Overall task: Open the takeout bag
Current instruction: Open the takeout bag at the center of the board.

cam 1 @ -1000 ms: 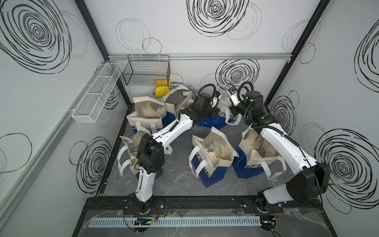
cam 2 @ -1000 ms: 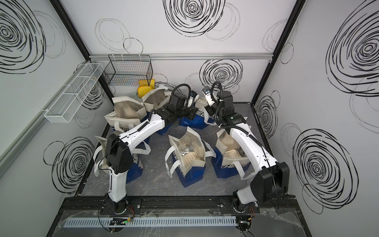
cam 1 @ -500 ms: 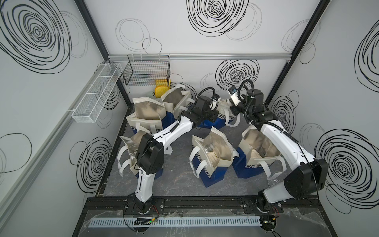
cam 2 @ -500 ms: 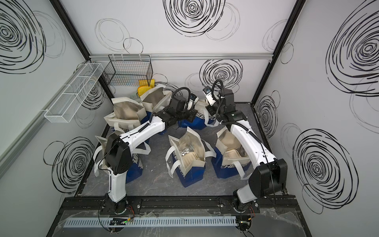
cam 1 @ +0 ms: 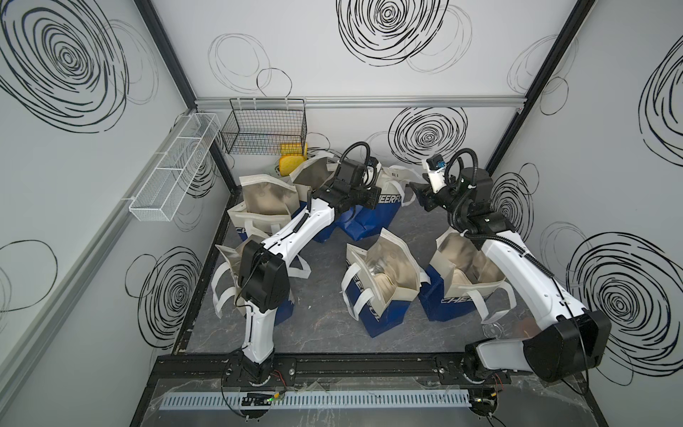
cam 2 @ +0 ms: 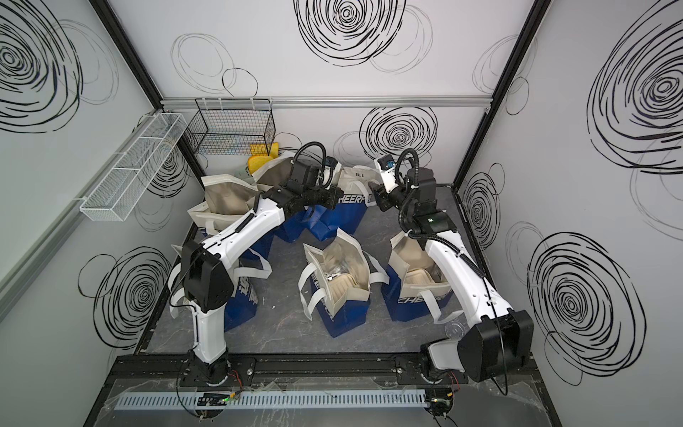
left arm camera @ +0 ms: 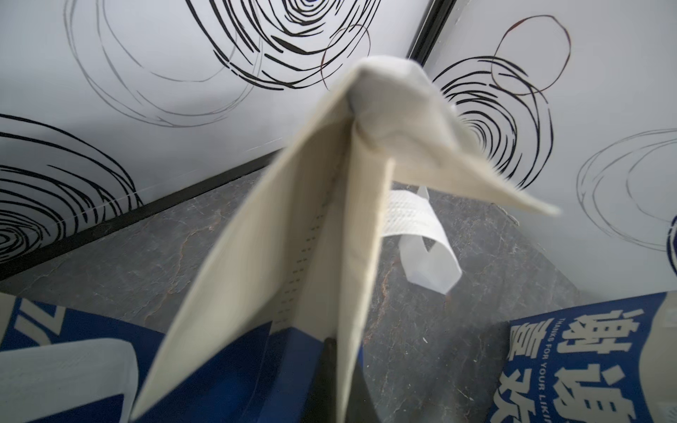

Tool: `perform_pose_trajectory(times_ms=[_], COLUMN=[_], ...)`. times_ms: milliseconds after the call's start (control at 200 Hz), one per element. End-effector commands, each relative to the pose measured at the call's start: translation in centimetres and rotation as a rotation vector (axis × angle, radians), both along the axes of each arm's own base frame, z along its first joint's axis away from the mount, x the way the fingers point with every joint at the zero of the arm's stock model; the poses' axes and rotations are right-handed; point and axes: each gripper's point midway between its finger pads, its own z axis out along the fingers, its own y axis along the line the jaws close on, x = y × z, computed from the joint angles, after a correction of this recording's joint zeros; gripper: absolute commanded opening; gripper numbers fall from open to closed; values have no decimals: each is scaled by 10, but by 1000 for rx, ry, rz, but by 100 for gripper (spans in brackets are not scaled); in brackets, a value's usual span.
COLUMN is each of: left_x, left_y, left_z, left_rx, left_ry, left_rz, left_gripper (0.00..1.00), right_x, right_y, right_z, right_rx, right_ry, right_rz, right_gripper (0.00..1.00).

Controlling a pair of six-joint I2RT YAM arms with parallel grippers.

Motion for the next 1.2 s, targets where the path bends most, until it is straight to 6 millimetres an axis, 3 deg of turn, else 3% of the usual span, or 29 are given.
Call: perform_pose_trajectory(times_ms=[0,400,595,890,1190], left_x=[-9,-21,-25,-32,-36], left_y=[-5,-6,-8,-12,-12], left_z=[31,46,52,53,60], left_rx=[-58,-56,-54,-28,-19], left_ry=[-24,-57,-72,-86,-108], left_rz=[-25,-51,-60,-72,-74], left_gripper=[0,0,0,0,0], right_x=[-3,14,26,40,50], right_y=[18,52,51,50,46], right_z=[9,-15,-20,-7,-8], right_rx=[21,-63,-83,-70,-97], right_ry=[-45,-53,-71,-125,-143], right_rz=[71,115,50,-1,-48], right_gripper=[51,54,54,50,46])
